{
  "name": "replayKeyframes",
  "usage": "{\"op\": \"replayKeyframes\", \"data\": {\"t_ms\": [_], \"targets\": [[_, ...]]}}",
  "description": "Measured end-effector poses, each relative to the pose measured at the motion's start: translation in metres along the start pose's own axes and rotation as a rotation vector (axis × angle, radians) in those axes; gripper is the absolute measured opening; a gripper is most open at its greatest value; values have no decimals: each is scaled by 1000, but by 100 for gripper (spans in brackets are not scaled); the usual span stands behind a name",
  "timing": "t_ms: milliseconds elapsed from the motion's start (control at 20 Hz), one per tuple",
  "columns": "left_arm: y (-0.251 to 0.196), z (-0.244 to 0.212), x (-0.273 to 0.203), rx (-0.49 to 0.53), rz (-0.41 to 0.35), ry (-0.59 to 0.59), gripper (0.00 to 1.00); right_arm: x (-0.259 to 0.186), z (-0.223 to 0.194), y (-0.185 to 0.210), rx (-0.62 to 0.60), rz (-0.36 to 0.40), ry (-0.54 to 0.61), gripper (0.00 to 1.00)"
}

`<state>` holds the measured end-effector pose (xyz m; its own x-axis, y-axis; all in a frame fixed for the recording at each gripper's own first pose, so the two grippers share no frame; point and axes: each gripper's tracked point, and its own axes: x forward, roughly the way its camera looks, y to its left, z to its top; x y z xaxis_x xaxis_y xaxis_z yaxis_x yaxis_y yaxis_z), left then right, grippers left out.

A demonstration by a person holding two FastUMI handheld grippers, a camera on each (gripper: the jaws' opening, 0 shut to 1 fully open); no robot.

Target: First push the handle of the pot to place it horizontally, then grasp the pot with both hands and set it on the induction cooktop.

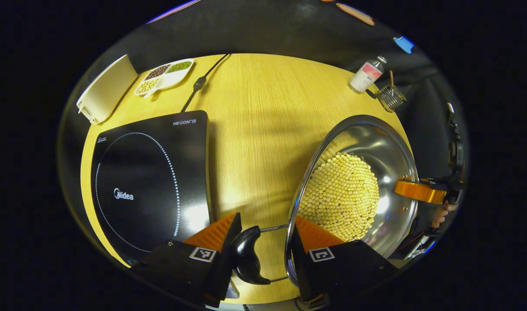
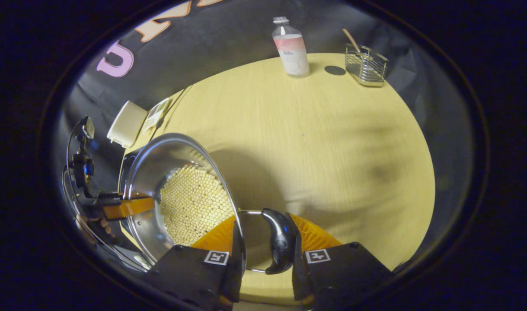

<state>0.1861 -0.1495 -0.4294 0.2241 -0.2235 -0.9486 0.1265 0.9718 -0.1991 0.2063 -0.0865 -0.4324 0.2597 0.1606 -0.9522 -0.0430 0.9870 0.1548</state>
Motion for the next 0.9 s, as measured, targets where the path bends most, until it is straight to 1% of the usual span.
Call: {"op": "replayKeyframes", "data": {"t_ms": [50,100,150,200,250,350,400,450,500,650,850,900], "targets": [[3,1,-6,9,6,-4,65,-3,0,3,-1,5,1,49],[5,0,-12,13,12,-7,65,-6,-2,7,1,12,1,43],[8,0,-17,15,19,-11,63,-9,-2,11,1,19,2,43],[11,-1,-24,14,27,-11,63,-9,-4,16,-1,26,3,43],[15,-2,-29,14,36,-15,63,-11,-4,22,-1,35,3,49],[26,-2,-42,21,53,-28,65,-13,-4,35,-7,55,3,49],[32,-3,-48,25,61,-32,63,-13,-5,43,-6,63,1,49],[39,-4,-53,28,68,-35,64,-13,-5,52,-6,69,0,49],[47,-3,-58,32,72,-41,63,-14,-8,60,-5,72,-2,49],[72,-5,-65,32,61,-46,63,-14,-11,85,-13,60,-8,49],[115,-7,-65,54,23,-58,63,-8,-16,126,0,23,-16,49],[128,-8,-65,56,11,-56,63,-8,-20,138,7,12,-21,42]]}}
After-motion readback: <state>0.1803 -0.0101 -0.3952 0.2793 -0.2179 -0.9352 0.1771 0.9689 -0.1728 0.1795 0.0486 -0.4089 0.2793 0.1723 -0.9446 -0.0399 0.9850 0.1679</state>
